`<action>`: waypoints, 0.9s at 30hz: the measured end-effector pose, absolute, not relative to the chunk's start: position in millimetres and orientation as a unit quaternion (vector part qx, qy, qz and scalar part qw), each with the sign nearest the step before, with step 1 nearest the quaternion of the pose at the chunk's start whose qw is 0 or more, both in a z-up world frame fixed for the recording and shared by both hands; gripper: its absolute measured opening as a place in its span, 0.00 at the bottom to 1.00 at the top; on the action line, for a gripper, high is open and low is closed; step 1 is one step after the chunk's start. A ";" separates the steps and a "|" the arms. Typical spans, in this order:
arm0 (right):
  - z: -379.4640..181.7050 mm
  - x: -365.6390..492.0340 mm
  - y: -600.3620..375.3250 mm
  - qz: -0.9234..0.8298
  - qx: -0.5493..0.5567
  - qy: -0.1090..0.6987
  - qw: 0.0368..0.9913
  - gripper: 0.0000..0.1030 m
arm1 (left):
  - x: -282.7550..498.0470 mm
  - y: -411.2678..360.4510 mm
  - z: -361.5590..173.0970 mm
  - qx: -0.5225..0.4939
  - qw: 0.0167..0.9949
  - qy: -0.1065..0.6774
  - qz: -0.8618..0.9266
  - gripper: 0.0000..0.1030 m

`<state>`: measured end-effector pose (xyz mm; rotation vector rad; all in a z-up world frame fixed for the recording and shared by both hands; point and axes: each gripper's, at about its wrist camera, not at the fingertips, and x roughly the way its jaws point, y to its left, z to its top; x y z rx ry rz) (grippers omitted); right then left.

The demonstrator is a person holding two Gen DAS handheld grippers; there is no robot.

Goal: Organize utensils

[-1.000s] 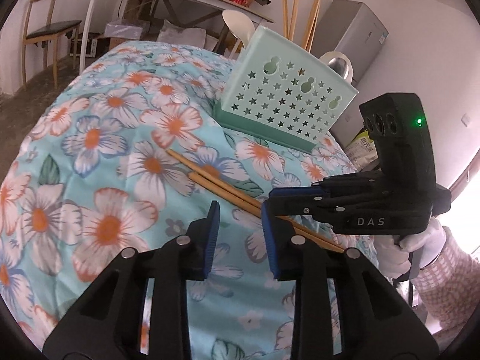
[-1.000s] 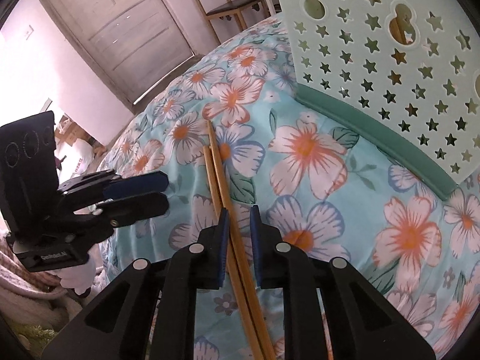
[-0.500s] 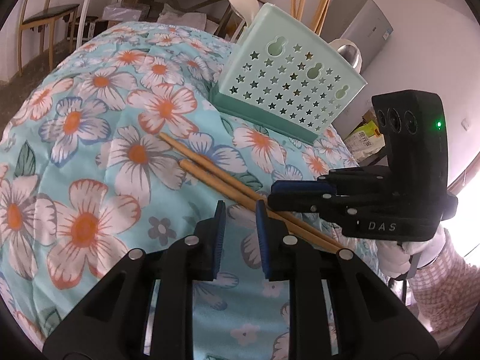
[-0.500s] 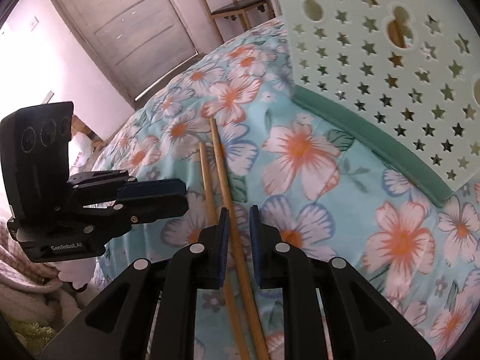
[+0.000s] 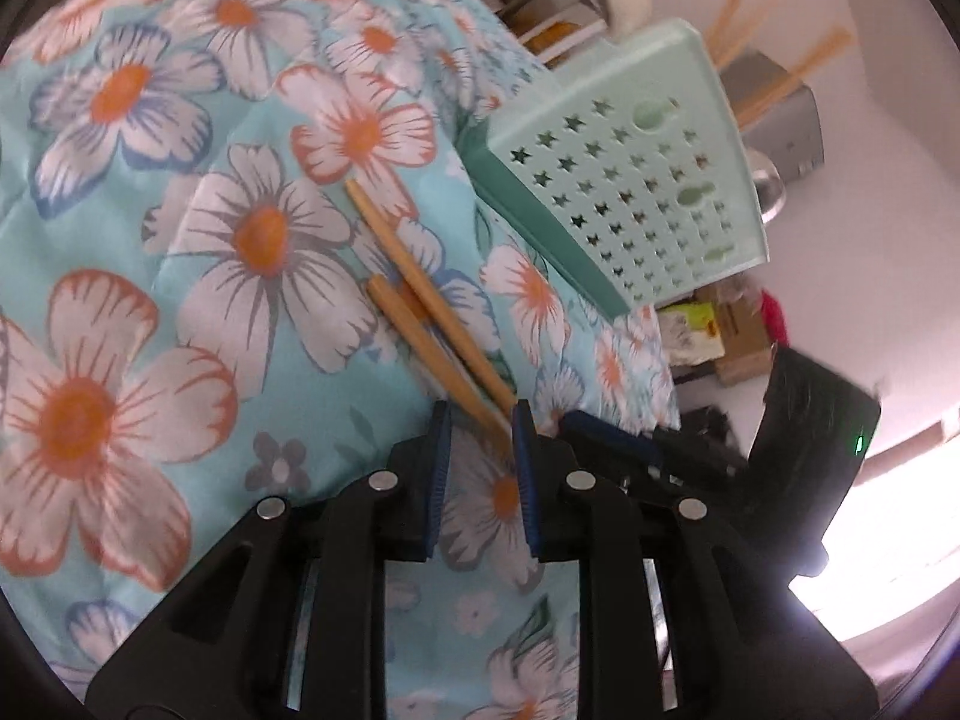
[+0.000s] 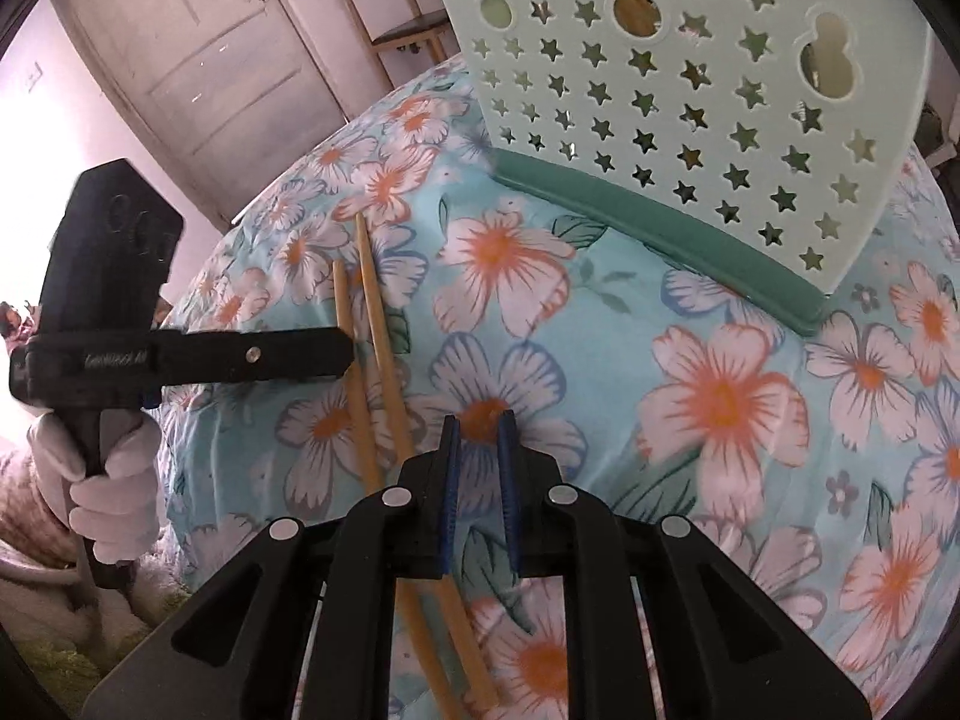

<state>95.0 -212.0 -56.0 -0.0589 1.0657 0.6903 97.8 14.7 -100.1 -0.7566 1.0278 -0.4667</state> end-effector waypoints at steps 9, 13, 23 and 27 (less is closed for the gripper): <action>-36.0 82.4 -235.5 0.321 0.015 0.486 0.813 0.13 | 100.2 14.3 -101.5 -0.354 0.783 0.474 -0.192 0.15; -28.9 74.6 -243.3 0.311 0.022 0.484 0.818 0.13 | 95.1 15.1 -99.1 -0.353 0.787 0.469 -0.191 0.14; -35.7 71.3 -222.8 0.290 0.018 0.488 0.823 0.34 | 67.0 54.6 -93.5 -0.359 0.796 0.461 -0.162 0.14; -49.0 78.3 -224.3 0.249 0.022 0.495 0.832 0.42 | 64.0 71.0 -96.2 -0.368 0.794 0.458 -0.152 0.14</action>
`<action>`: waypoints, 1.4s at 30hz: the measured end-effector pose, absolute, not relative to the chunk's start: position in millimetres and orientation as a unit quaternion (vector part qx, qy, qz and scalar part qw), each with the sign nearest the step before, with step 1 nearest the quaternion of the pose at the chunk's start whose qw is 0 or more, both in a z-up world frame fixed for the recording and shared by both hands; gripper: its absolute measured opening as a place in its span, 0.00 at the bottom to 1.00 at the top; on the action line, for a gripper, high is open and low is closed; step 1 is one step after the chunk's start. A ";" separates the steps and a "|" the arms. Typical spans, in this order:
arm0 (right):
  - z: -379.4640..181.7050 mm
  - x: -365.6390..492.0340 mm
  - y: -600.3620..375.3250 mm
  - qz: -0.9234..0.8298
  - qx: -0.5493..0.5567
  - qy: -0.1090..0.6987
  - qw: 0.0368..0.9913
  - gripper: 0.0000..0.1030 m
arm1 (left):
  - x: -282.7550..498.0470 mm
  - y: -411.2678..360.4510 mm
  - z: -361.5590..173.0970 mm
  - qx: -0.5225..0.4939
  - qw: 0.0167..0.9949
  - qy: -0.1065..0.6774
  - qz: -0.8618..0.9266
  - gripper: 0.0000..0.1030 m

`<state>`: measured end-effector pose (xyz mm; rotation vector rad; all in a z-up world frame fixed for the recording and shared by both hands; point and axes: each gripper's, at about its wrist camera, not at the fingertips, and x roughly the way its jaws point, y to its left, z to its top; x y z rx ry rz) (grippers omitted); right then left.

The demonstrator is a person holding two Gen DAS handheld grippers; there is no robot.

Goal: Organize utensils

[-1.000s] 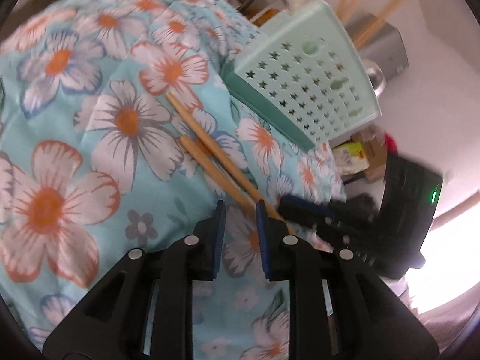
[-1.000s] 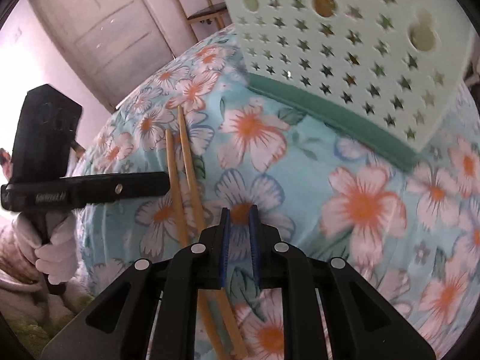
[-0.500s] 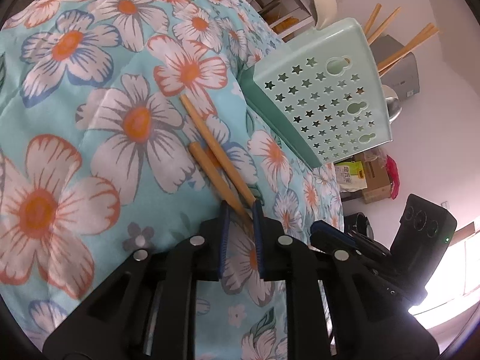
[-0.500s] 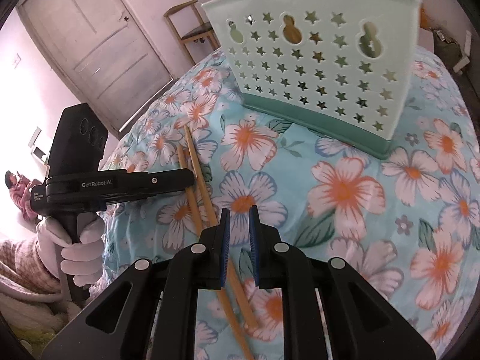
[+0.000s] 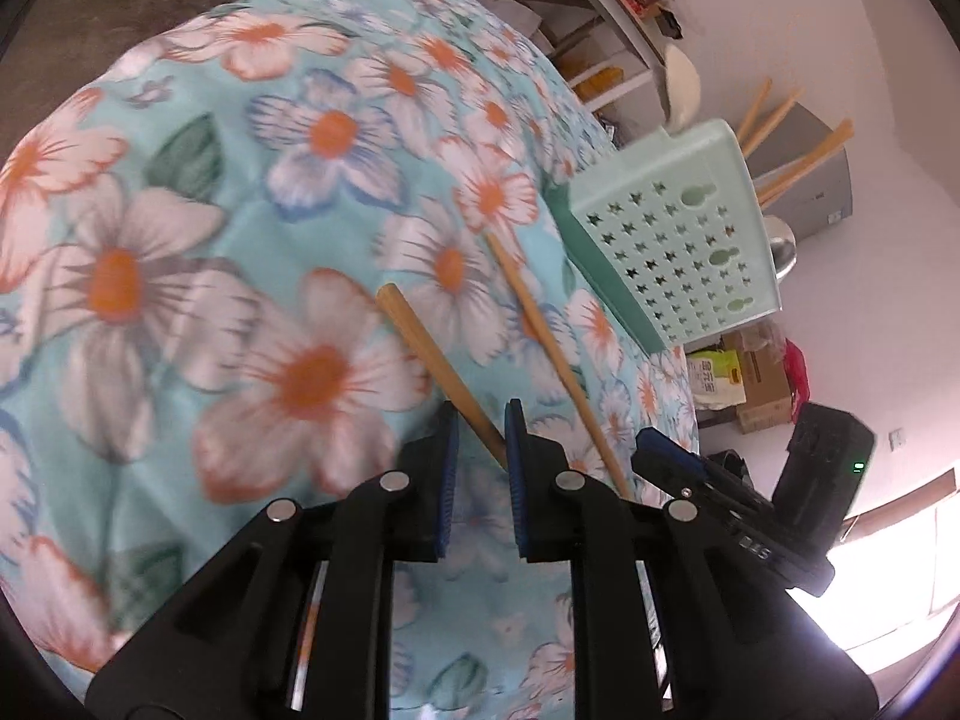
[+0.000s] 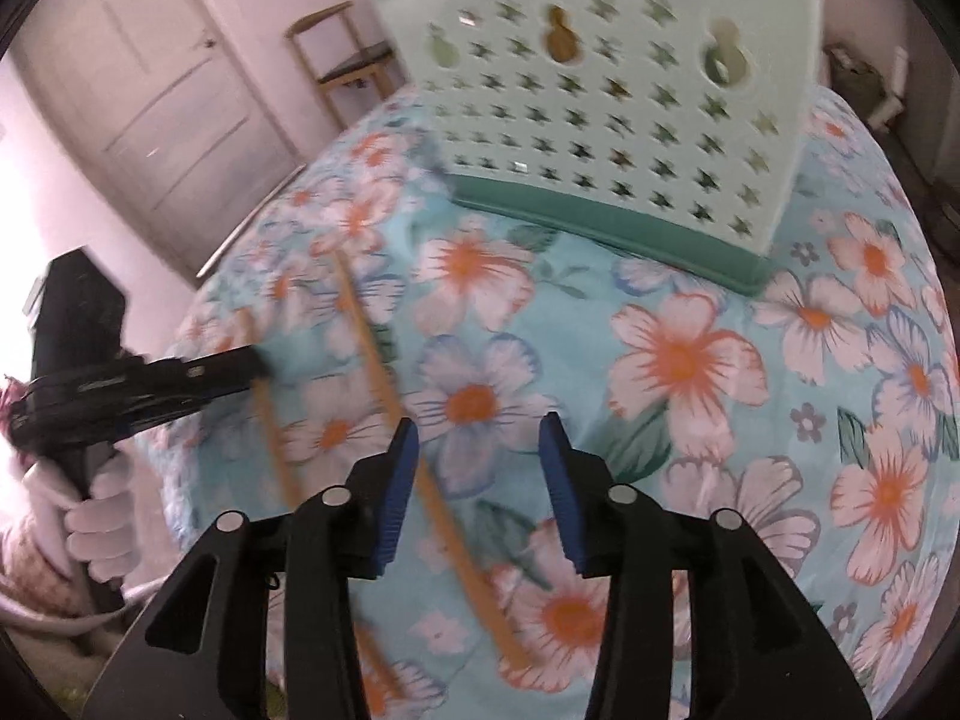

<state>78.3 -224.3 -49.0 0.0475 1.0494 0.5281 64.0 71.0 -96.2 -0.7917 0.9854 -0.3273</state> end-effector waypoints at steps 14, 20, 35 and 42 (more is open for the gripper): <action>-60.2 79.6 -221.6 0.273 0.087 0.491 0.823 0.92 | 62.7 82.0 -104.4 -0.384 0.786 0.454 -0.169 0.16; -61.0 75.9 -209.7 0.259 0.053 0.489 0.831 0.94 | 64.7 81.1 -105.3 -0.389 0.782 0.456 -0.173 0.16; -62.5 73.4 -212.9 0.272 0.036 0.483 0.831 0.94 | 71.2 84.7 -111.7 -0.411 0.773 0.450 -0.175 0.14; -62.0 78.4 -210.4 0.268 0.035 0.501 0.822 0.94 | 71.8 88.2 -114.1 -0.418 0.773 0.444 -0.178 0.14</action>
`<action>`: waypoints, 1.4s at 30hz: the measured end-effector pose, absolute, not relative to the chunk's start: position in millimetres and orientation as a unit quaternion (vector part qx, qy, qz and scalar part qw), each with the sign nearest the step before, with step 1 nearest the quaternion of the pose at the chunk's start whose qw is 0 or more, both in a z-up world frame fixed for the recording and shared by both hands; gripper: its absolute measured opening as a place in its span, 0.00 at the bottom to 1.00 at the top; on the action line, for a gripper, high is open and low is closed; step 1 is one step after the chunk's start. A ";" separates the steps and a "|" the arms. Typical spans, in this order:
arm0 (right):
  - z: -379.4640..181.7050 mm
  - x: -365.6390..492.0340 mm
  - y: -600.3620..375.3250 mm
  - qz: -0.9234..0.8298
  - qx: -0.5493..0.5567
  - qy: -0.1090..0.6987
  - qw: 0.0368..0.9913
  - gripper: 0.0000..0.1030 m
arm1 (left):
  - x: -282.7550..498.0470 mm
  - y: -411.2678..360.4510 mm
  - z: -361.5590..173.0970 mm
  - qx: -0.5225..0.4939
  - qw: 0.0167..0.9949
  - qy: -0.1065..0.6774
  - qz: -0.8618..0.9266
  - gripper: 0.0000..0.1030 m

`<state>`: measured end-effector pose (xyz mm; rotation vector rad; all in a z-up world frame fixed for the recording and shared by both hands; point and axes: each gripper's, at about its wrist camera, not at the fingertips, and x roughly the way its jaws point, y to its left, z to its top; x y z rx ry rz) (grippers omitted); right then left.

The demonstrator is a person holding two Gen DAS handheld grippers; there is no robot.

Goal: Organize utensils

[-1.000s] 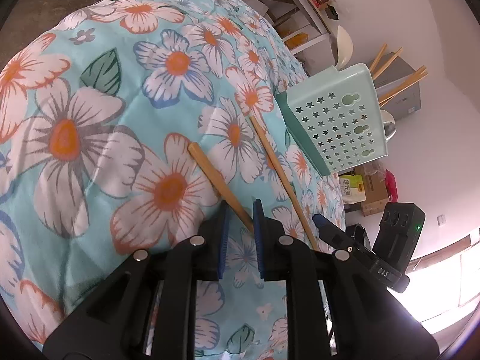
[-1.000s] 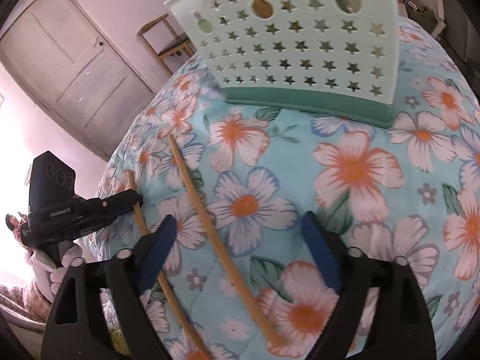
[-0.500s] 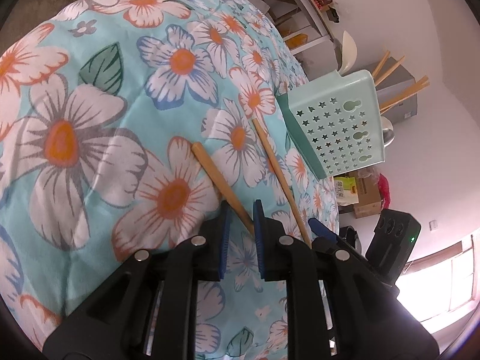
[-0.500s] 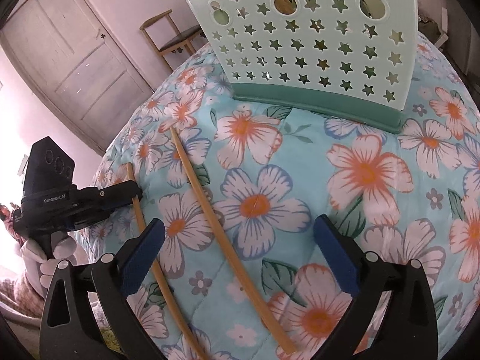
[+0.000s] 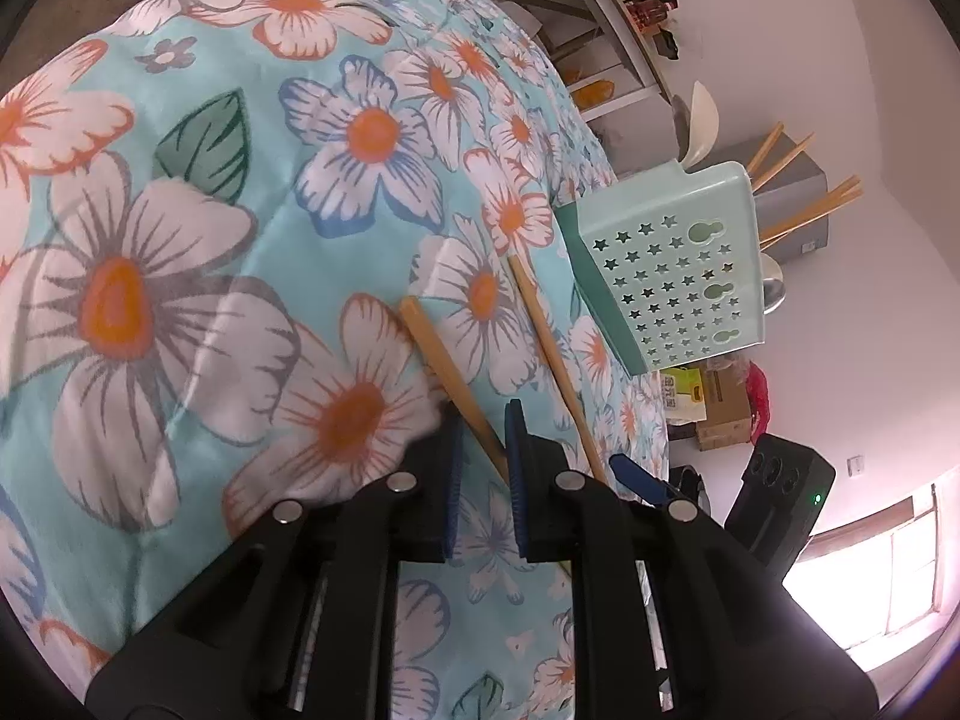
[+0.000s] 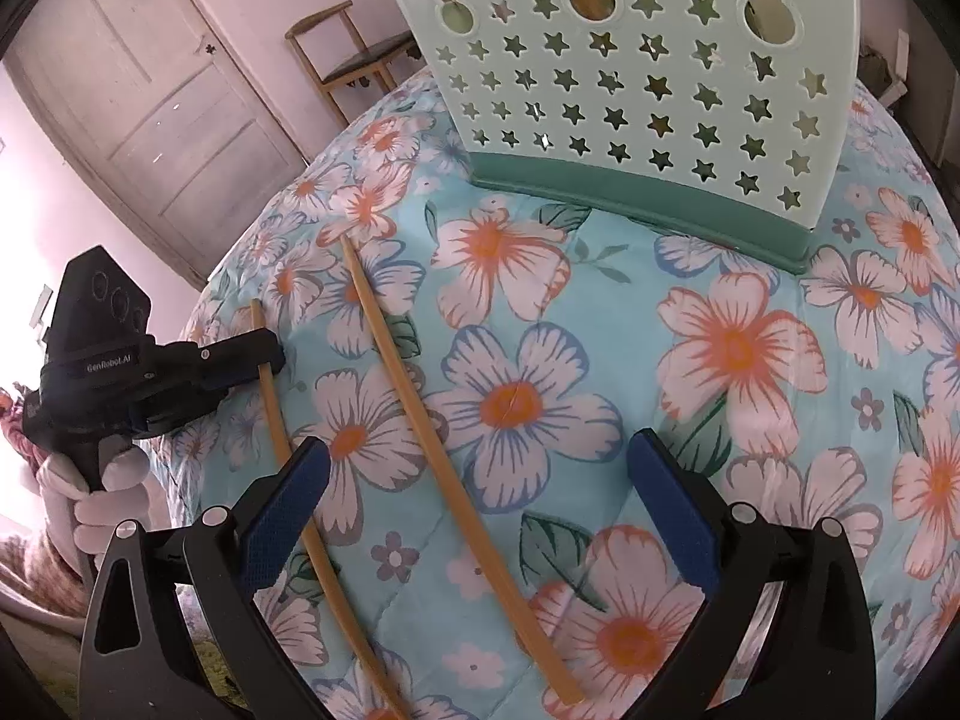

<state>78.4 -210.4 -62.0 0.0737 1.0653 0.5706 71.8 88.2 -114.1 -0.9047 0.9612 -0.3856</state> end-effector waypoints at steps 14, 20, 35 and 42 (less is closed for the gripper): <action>-19.6 82.4 -151.0 0.306 -0.089 0.467 0.825 0.63 | 64.0 94.3 -111.0 -0.403 0.781 0.435 -0.195 0.12; -30.2 109.6 -99.6 0.319 -0.163 0.463 0.810 0.45 | 62.1 95.0 -110.4 -0.401 0.783 0.435 -0.190 0.13; 49.8 101.6 -117.3 0.290 -0.148 0.359 0.875 0.06 | 63.7 81.3 -102.5 -0.368 0.806 0.430 -0.171 0.13; 152.1 66.9 -193.5 0.237 -0.055 0.229 0.942 0.06 | 64.6 74.8 -98.3 -0.348 0.821 0.424 -0.158 0.14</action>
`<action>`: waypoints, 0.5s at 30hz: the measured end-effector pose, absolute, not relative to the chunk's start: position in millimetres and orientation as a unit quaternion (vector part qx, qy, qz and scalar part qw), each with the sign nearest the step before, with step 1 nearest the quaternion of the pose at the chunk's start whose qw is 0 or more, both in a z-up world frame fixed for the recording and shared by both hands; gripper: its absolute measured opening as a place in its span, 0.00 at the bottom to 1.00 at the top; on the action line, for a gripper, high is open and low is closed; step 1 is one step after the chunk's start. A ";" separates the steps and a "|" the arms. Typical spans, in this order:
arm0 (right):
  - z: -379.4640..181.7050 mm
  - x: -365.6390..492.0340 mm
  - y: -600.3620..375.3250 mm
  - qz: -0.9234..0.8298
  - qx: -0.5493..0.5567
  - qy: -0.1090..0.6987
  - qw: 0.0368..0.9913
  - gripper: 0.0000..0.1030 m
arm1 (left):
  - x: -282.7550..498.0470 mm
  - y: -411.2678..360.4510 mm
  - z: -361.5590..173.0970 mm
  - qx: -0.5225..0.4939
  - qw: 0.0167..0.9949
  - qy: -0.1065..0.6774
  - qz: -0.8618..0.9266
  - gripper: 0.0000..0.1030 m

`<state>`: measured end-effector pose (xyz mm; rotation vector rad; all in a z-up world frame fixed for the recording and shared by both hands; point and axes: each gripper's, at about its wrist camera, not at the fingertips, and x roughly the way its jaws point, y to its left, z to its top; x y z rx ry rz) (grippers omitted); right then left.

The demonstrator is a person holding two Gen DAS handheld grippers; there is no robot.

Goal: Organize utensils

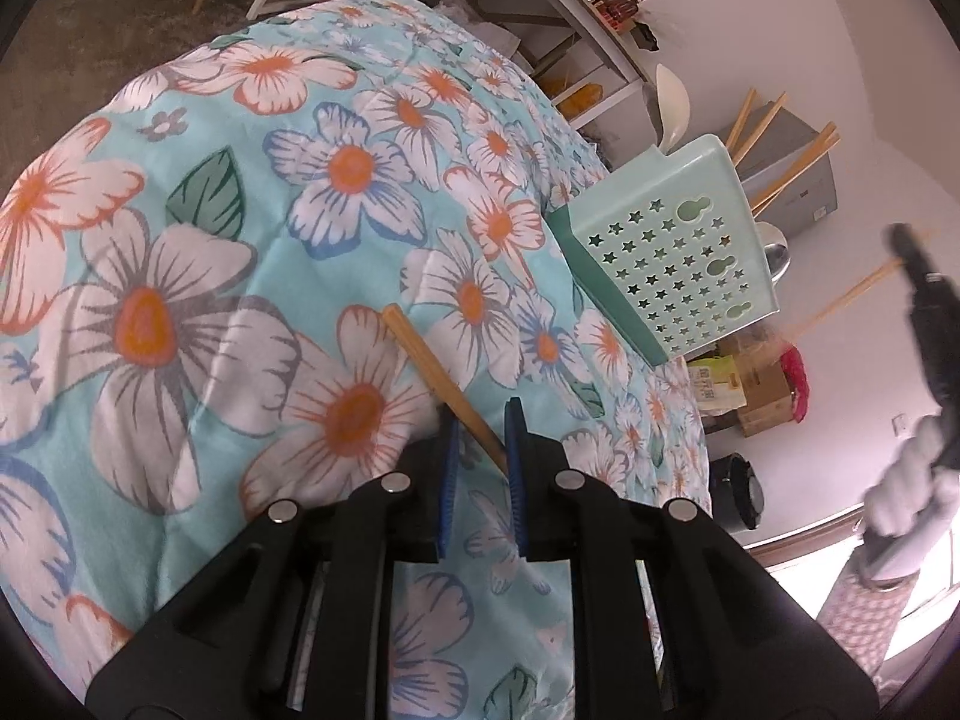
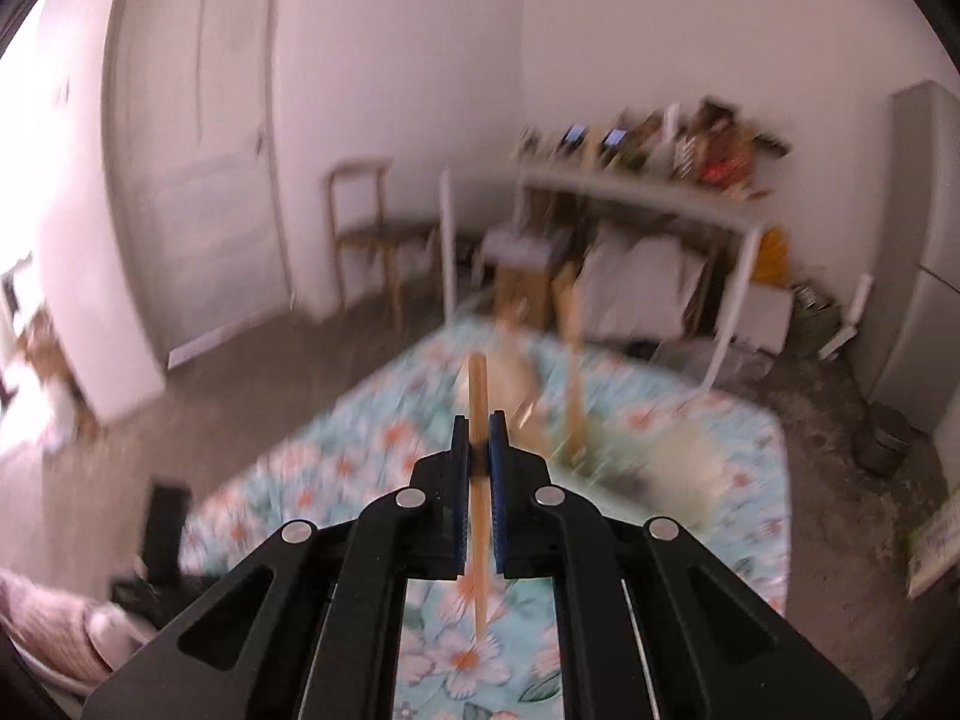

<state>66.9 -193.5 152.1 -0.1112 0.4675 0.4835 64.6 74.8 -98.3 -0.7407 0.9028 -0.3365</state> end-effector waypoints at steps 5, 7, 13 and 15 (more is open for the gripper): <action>176.1 53.8 -217.0 0.225 -0.020 0.183 0.957 0.06 | 63.7 73.3 -96.2 -0.341 0.827 0.422 -0.148 0.14; 177.5 53.5 -219.9 0.226 -0.014 0.177 0.958 0.06 | 62.7 72.1 -95.9 -0.337 0.830 0.419 -0.146 0.14; 173.1 57.7 -225.8 0.227 -0.002 0.176 0.958 0.06 | 62.7 70.2 -92.0 -0.331 0.836 0.414 -0.143 0.14; 170.8 54.2 -226.2 0.227 0.000 0.176 0.958 0.06 | 60.8 71.5 -89.5 -0.332 0.837 0.410 -0.144 0.13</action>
